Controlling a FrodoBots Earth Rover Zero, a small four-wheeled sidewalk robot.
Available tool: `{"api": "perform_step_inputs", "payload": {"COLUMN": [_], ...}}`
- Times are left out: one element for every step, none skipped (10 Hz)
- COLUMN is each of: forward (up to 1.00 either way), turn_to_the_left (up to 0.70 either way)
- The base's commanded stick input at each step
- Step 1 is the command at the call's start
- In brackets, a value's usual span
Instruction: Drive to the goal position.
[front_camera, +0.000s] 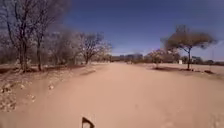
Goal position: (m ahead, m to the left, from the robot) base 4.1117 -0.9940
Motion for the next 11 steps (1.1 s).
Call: {"api": "perform_step_inputs", "payload": {"forward": [1.0, 1.0, 1.0, 1.0, 1.0, 1.0, 1.0, 1.0, 1.0, 1.0, 1.0], "turn_to_the_left": [0.0, 0.0, 0.0, 0.0, 0.0, 0.0, 0.0, 0.0, 0.0, 0.0, 0.0]}}
